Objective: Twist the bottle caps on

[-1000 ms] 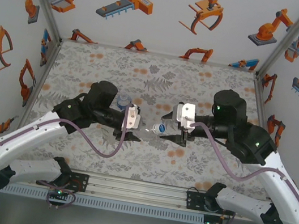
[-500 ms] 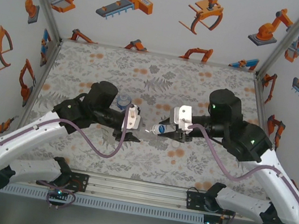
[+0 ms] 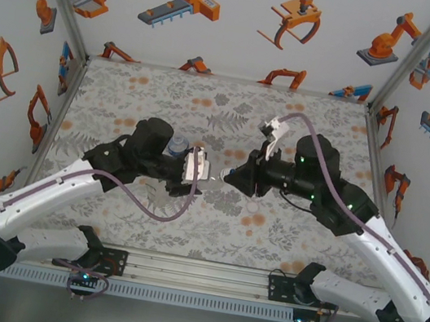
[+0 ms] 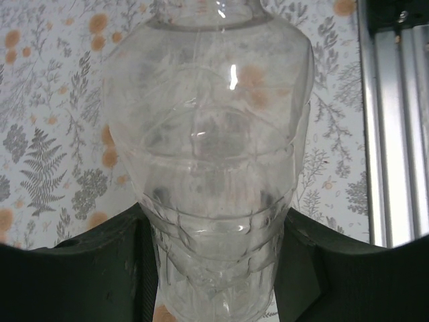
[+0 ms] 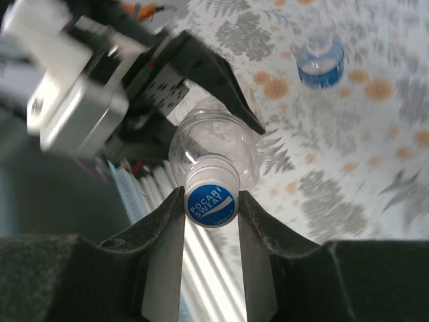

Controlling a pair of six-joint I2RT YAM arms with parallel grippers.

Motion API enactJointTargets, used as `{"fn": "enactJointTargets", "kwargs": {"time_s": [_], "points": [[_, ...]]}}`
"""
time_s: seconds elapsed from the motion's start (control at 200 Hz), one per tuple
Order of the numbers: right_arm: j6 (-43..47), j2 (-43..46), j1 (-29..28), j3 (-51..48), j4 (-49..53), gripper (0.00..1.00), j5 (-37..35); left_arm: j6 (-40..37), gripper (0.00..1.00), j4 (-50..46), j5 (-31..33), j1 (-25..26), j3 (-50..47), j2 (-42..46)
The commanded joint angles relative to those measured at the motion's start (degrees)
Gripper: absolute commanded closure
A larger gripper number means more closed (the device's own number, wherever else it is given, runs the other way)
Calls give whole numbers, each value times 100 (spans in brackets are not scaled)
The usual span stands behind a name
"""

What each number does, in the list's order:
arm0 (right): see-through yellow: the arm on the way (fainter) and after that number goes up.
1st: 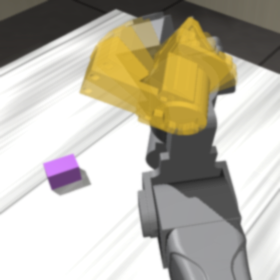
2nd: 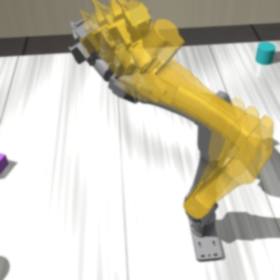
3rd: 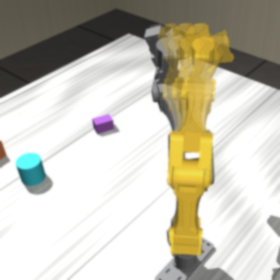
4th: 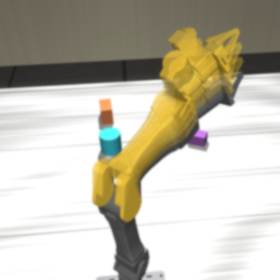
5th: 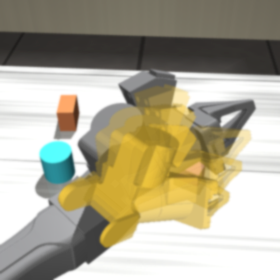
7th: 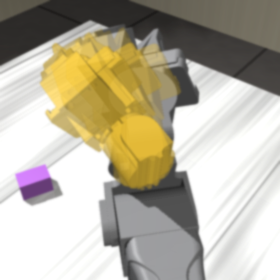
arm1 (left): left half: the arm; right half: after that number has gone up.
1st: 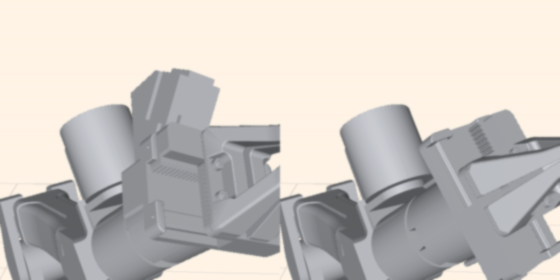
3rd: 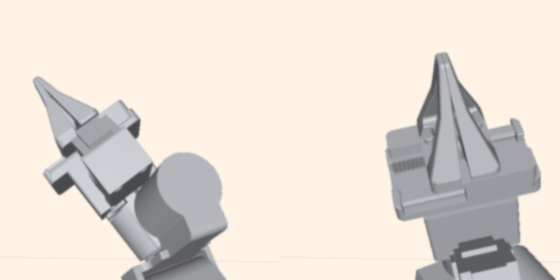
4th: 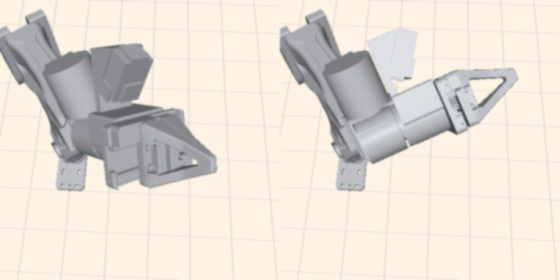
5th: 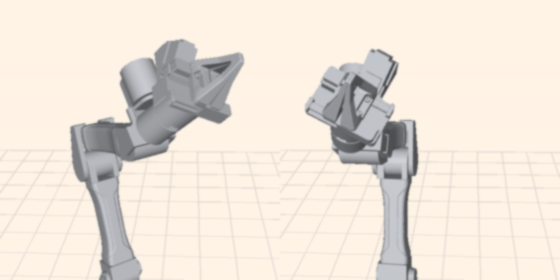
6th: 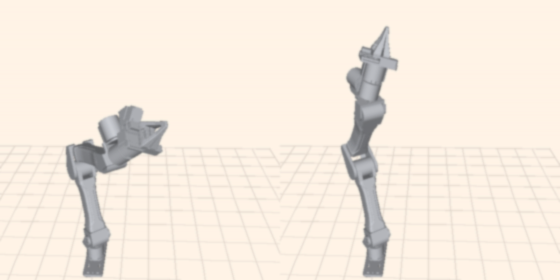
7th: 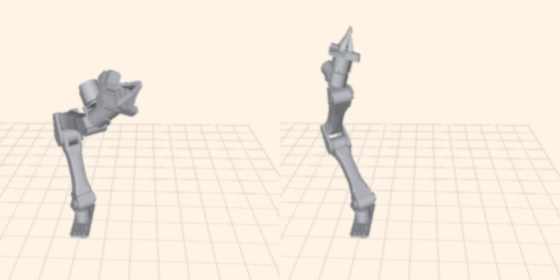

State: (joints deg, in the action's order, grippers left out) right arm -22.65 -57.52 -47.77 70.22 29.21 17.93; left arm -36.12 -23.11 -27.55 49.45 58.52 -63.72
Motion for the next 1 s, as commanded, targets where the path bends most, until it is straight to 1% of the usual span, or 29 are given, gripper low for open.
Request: {"fn": "enactJointTargets", "kwargs": {"time_s": [0.0, 0.06, 0.12, 0.175, 0.255, 0.37, 0.431, 0.541, 0.621, 0.671, 0.906, 0.936, 0.996], "points": [[-3121, -309, -26, -22, 312, 100, -1201, 0, 100, 704, -84, 69, 171, -121], [-3861, -315, -14, 36, 636, 100, -1576, -17, 100, 710, -100, 67, 184, -162], [-4234, -264, 7, -85, 450, 100, -1624, -43, 100, 704, -132, 68, 198, -186], [-4341, -247, 6, -159, 311, 100, -1611, -62, 100, 705, -145, 65, 212, -193], [-4201, -302, 8, -136, 293, 100, -1562, -87, 100, 666, -167, 65, 221, -184], [-3684, -278, 13, -22, 282, 68, -1566, -97, 100, 567, -262, 71, 261, -163], [-3099, -239, 14, 96, 247, 57, -1528, -95, 100, 523, -311, 65, 264, -152], [-1801, -65, 21, 247, 80, 44, -1351, -64, 100, 502, -356, 65, 246, -124], [-630, 60, 31, 373, 33, 43, -995, -45, 100, 504, -408, 65, 236, -113], [8, 136, 40, 442, 78, 40, -817, -49, 100, 479, -463, 65, 245, -101], [2936, 439, 44, 599, 258, 39, 63, -108, 100, 257, -685, 65, 343, -89], [3294, 436, 44, 651, 349, 39, 261, -93, 100, 242, -705, 65, 340, -68], [4212, 433, 46, 750, 651, 40, 938, -87, 100, 207, -783, 67, 327, -30]]}}
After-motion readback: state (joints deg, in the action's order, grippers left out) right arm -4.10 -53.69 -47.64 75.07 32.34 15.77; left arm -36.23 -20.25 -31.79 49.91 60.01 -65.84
